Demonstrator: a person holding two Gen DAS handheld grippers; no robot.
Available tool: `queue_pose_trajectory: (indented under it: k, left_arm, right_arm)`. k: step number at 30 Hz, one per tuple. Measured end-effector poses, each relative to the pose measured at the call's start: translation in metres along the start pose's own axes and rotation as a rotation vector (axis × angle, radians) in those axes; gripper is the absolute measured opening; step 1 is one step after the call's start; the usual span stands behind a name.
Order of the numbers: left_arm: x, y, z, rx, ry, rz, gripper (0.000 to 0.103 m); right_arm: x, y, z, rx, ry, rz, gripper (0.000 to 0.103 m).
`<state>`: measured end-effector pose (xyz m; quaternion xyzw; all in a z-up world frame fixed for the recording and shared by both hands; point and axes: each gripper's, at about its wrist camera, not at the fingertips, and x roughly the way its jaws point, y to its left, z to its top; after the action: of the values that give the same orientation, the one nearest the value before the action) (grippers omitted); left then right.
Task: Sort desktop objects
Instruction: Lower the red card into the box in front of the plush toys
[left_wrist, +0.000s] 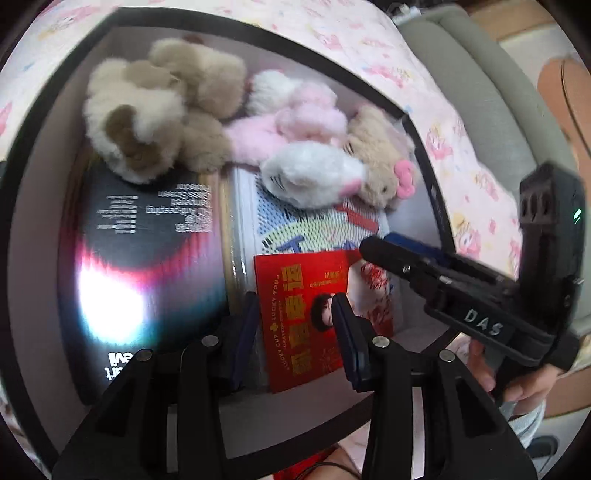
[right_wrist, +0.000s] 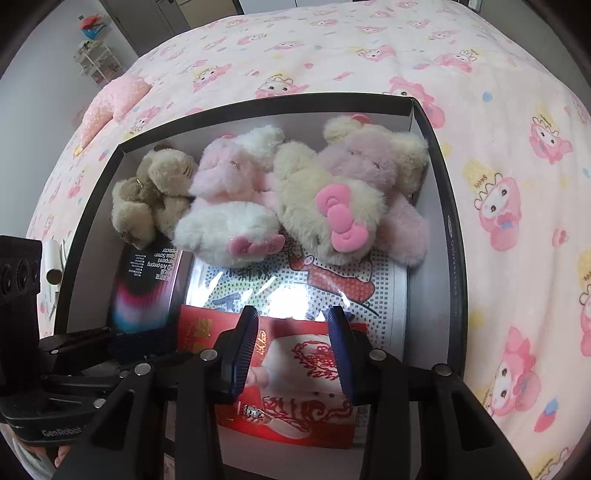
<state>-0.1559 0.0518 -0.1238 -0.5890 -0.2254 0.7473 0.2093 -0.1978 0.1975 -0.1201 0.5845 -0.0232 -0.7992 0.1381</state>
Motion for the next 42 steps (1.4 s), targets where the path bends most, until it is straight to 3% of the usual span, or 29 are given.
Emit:
queue_pose_trajectory:
  k: [3,10,15,20,23,29,33,42]
  left_arm:
    - [-0.002,0.007,0.001,-0.025,-0.001,0.011,0.039]
    - [0.003,-0.001,-0.012,0.013,0.060,0.020,0.038]
    - [-0.022,0.012,-0.020,-0.030,-0.008,-0.011,0.038]
    - [-0.005,0.011,-0.012,-0.034,0.047,0.011,0.038]
    - [-0.001,0.001,-0.016,-0.010,0.064,-0.026,0.038]
    - [-0.026,0.015,-0.009,-0.058,-0.034,0.012,0.039]
    - [-0.025,0.017,-0.004,-0.039,0.001,0.101,0.040]
    - [-0.005,0.010,-0.006,-0.056,0.047,0.051,0.042]
  right_arm:
    - [0.004,0.001,0.003,-0.011,-0.005,-0.017,0.035]
    - [0.025,0.011,0.007,-0.008,0.078,-0.060,0.035]
    - [0.011,0.012,0.005,0.001,0.026,-0.041,0.035]
    - [0.012,0.011,0.011,0.018,0.022,-0.043,0.035]
    - [0.013,0.013,0.010,0.006,0.033,-0.062,0.035]
    - [0.007,0.011,0.007,0.020,0.018,-0.049,0.035]
    - [0.009,0.005,0.003,0.017,0.017,-0.061,0.035]
    - [0.007,-0.001,0.001,0.025,0.023,-0.053,0.035]
